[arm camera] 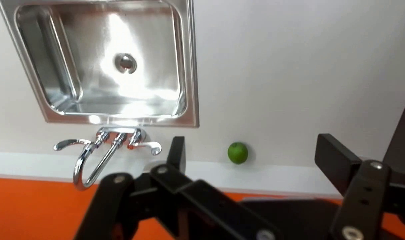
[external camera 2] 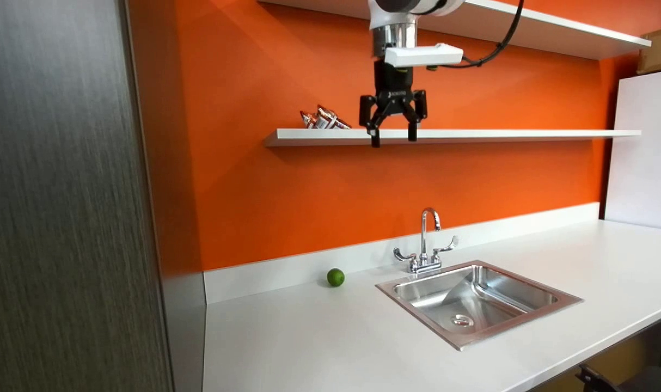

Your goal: Put the orange packet on the bottom shelf.

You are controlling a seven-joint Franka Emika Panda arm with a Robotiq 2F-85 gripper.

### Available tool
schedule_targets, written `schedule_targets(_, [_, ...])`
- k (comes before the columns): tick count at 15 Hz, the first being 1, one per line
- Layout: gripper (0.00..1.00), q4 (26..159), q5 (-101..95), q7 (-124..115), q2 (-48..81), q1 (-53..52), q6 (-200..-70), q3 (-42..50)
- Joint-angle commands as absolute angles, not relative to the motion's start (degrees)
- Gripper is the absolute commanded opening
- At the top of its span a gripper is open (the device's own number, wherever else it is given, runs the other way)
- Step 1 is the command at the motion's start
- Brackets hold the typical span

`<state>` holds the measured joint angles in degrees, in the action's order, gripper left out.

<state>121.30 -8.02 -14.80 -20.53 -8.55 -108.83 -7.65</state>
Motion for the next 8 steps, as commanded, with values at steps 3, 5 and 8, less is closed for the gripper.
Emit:
schedule_targets(3, [1.0, 137.2, -4.0, -1.9, -25.8, -8.3, -114.7, -5.0])
schedule_targets(5, [1.0, 142.0, -4.4, 0.9, -26.5, -8.3, -118.3, -4.3])
schedule_targets(8, [1.0, 141.6, -5.1, -0.1, -24.1, -7.7, -118.5, -5.1])
